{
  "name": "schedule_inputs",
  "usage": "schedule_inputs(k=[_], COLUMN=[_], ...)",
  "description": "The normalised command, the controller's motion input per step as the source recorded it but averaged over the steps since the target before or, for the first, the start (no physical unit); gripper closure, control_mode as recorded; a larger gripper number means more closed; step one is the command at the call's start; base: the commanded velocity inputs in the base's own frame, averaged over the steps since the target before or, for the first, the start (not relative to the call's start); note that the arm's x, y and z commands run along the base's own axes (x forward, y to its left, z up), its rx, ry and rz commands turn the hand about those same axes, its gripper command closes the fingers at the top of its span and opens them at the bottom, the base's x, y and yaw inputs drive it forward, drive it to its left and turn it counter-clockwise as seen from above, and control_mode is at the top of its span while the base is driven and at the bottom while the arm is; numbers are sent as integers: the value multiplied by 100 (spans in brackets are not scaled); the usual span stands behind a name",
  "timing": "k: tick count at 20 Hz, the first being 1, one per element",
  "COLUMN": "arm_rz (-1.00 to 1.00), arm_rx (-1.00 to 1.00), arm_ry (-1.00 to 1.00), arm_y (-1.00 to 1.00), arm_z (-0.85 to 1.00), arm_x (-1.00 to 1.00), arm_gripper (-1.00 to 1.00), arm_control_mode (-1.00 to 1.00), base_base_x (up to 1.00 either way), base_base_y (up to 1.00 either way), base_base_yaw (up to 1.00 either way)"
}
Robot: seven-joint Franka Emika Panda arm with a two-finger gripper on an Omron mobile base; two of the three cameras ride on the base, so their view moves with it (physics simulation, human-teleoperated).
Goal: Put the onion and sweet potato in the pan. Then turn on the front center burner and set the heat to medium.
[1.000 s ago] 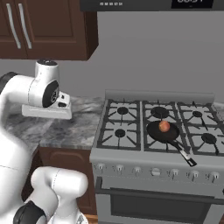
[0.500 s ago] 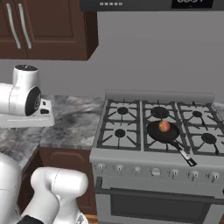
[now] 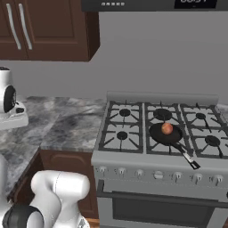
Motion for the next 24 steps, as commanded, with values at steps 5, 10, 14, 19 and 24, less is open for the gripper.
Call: schedule_inputs(k=[5,10,14,19,24], arm_rz=[14,9,14,17,22], arm_rx=[-5,-5,-4,0,0], arm_ry=[0,0,0,-1,0], arm_y=[54,67,76,57,46], arm_z=[-23,-40,-84,-78,-52], arm_x=[18,8,26,30,21], arm_gripper=[-100,-100,-100,-100,-100], arm_control_mode=[-100,-100,-100,-100,-100], base_base_x=[0,0,0,0,0], base_base_y=[0,0,0,0,0], base_base_yaw=[0,0,0,0,0])
